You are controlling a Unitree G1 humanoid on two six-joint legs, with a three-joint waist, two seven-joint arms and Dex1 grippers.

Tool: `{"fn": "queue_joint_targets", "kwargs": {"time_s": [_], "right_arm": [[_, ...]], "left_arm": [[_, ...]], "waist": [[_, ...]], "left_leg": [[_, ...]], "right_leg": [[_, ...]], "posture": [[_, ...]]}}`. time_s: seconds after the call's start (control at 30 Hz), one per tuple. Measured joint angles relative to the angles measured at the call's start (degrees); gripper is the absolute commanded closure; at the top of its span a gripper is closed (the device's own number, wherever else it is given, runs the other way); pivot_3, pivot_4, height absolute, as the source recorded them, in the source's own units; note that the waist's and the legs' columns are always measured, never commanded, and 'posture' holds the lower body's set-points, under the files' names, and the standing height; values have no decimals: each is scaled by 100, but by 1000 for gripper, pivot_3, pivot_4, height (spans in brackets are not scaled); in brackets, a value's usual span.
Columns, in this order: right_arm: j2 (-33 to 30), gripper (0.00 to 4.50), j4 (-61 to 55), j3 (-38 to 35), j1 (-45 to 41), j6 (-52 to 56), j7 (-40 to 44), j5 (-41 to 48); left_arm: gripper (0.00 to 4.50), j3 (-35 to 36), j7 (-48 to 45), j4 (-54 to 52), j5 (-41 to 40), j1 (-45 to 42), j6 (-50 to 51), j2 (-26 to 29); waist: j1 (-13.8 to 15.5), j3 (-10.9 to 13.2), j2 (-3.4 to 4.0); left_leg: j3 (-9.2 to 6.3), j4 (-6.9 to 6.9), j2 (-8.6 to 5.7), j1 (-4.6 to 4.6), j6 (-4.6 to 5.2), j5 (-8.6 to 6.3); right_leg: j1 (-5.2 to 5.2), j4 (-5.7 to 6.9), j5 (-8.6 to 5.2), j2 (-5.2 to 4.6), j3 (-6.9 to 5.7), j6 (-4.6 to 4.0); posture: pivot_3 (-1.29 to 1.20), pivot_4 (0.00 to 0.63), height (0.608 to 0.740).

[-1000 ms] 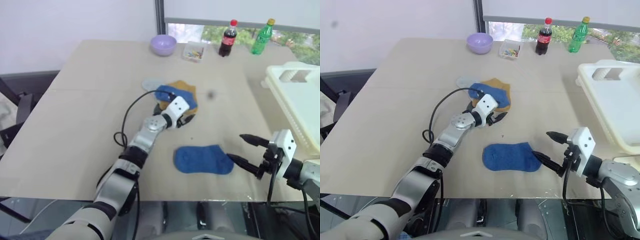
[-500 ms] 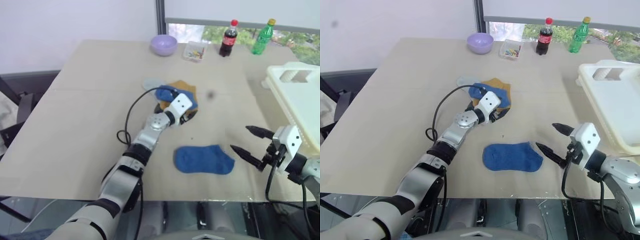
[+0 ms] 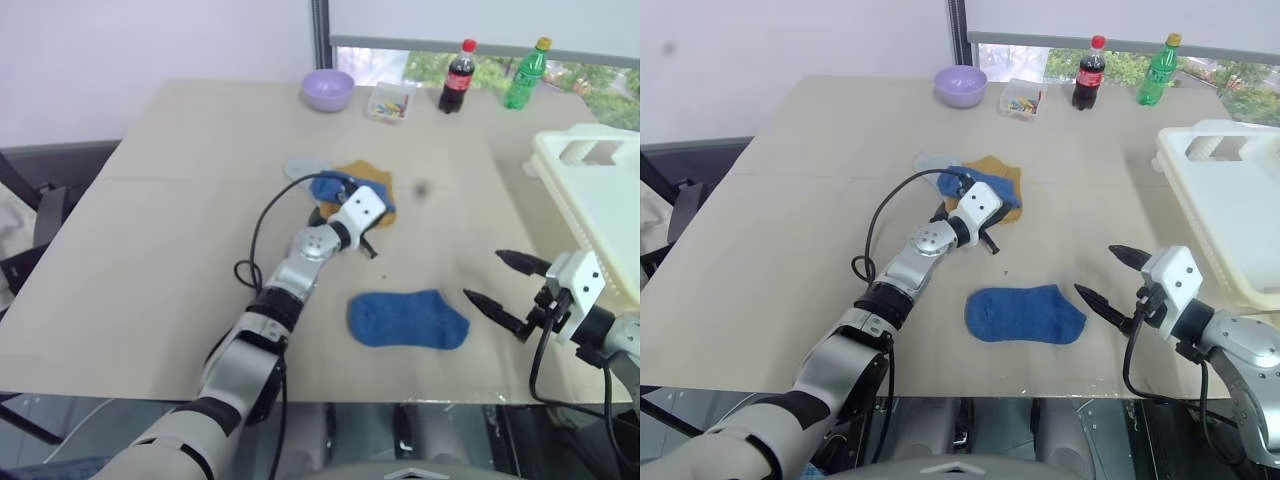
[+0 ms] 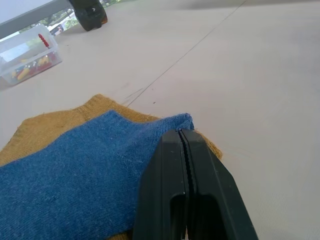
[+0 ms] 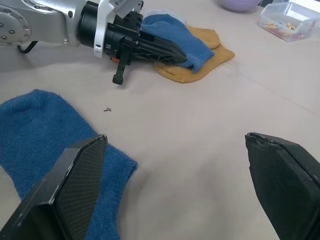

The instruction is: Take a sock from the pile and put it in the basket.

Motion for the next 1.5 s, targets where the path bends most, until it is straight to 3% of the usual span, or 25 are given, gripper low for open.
{"fn": "queue_joint_targets", "kwargs": {"time_s": [0.2,0.53,0.8,1.0,1.37,1.5], "right_arm": [[-1,0,54,2,21,-4,8,0],[-81,0,192,-5,-25,153,-91,-16],[-390,0,467,-134,198,363,-108,-85],[-448,0,503,-397,305,520,-123,-73],[-461,0,503,-373,303,804,-131,-48],[-447,0,497,-314,275,1463,-350,101]], "left_arm": [[4468,1,-300,-841,-135,111,509,-62],[4468,-366,-1458,-3019,-973,831,2853,-346],[4468,-522,-1418,-3881,-1640,1296,4101,-896],[1787,-352,-776,-3879,-1694,1411,4185,-1249],[1787,-115,-882,-4011,-2216,1276,4610,-1038],[1787,452,-834,-3907,-2536,923,4720,-921]], "waist": [[-3,0,1],[-3,-1,1],[-8,-2,3],[-6,-2,4],[-6,-3,5],[-6,-3,5]], "left_leg": [[0,0,0,-1,0,0],[-6,4,0,0,0,0],[-11,2,0,3,0,0],[-11,9,0,6,1,0],[-12,8,0,5,1,0],[-13,8,1,5,1,0]], "right_leg": [[0,0,0,0,1,0],[1,1,-11,0,3,-18],[0,2,-12,2,7,-18],[1,3,-17,1,11,-9],[1,3,-15,2,11,-14],[1,3,-12,2,11,-18]], "posture": [[0,150,729],[0,150,729],[0,150,729],[0,150,729],[0,150,729],[0,150,729]]}}
